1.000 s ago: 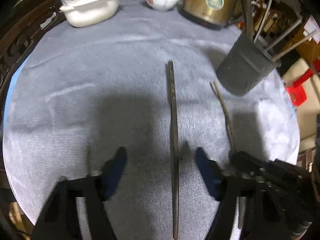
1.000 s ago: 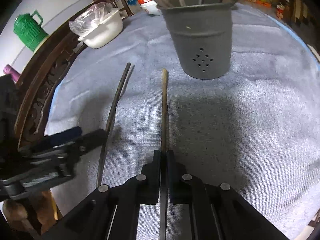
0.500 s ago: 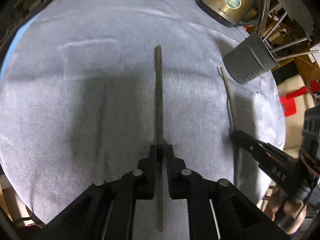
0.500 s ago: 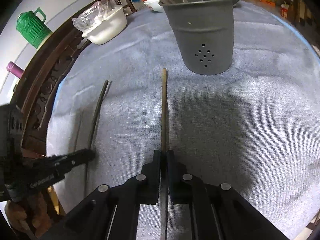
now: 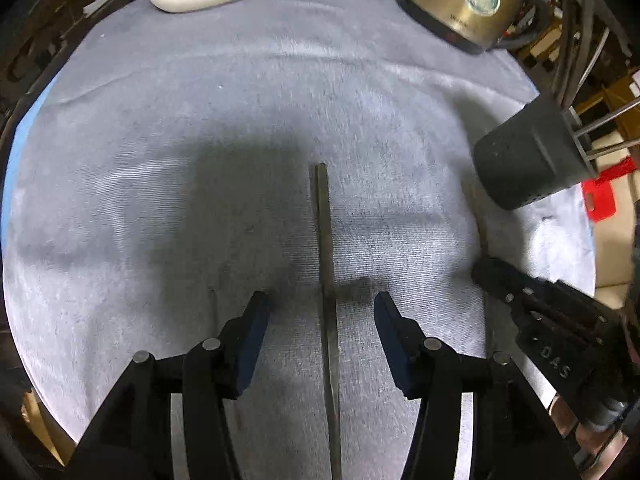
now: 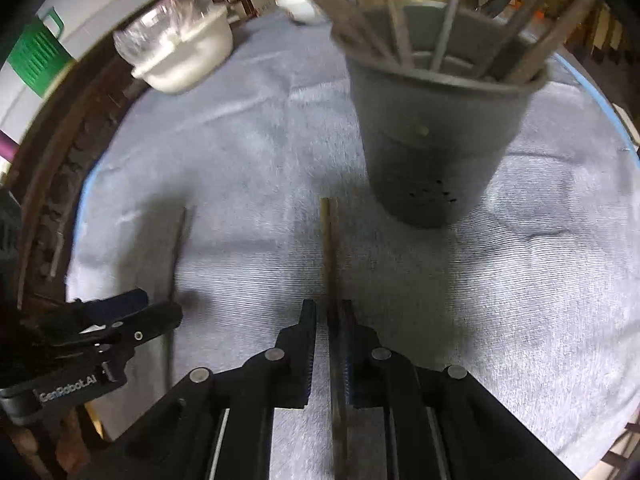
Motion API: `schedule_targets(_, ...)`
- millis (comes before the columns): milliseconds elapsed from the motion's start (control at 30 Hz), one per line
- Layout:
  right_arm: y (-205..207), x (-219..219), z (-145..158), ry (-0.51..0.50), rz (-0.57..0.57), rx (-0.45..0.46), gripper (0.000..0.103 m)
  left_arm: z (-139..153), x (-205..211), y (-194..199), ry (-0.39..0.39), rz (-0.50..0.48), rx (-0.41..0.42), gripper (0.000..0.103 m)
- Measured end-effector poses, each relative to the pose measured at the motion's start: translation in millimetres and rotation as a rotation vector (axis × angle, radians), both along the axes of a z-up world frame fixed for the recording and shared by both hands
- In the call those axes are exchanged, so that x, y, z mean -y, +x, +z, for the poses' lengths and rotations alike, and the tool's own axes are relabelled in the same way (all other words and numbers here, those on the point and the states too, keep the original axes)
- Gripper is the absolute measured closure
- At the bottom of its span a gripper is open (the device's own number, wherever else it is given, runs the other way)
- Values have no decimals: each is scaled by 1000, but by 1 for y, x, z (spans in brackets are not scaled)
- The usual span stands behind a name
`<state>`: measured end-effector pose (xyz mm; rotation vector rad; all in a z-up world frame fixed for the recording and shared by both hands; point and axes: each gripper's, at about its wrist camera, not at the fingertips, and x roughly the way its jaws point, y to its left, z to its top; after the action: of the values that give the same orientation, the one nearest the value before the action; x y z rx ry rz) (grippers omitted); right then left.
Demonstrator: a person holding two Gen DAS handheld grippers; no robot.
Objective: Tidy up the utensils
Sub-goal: 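Grasp one dark chopstick with the left tool while the right tool grasps a light one, then lift both held chopsticks and carry them over the grey cup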
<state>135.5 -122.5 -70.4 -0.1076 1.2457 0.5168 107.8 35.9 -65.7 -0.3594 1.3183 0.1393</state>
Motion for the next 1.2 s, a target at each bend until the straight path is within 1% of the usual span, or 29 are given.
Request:
schedule_targets(33,-1,-1,0,-11,5,1,89,0,1,4,10,-9,2,63)
schedule_targets(67,-1,-3,0,-25,16,6,90,-1,3,8,31,-22,-4,88)
schedule_targets(100,-2,-4,1,-34,30,8,90,-2,4,9,24,-35,-8,95)
schedule_targets(133,-2,-5,1,-43,43,8,92,-5,3,12,-18,-46,-20,97)
schedule_targets(167,-3,-5,1,-48,55,3,96,-6,0,14,-35,-48,-21,98)
schedule_targets(233,-3,-1,1,-43,59,-5,96,-7,-3,15,-64,-54,-25,98)
schedule_targets(333,-7,8,3,-37,64,-1,97,-9,-15,8,-117,-31,-29,98)
schedule_targets(433,-13,15,5,-12,70,9,97,-9,-21,6,-127,-16,-18,98)
schedule_targets(533,-26,20,16,27,75,40,97,-1,-23,1,-136,-8,21,98)
schedule_targets(567,-28,21,20,43,75,54,97,9,-29,-16,-130,-3,43,98)
schedule_targets(667,-35,28,40,99,68,109,97,33,-31,-25,-106,9,144,98)
schedule_targets(767,-44,37,59,151,46,181,97,60,-36,-33,-62,27,284,98)
schedule_targets(800,-45,38,64,166,40,202,97,69,-28,-40,-44,36,320,98)
schedule_targets(867,-54,47,79,190,6,292,97,84,-28,-48,6,60,425,98)
schedule_targets(933,-63,59,96,230,-45,389,97,99,-27,-59,45,83,508,98)
schedule_targets(1033,-81,83,110,266,-178,559,97,118,-24,-74,104,118,599,98)
schedule_targets(1167,-90,115,120,315,-350,720,97,122,-25,-78,140,157,688,98)
schedule_targets(1200,-89,121,120,330,-387,741,97,117,-19,-79,141,162,699,98)
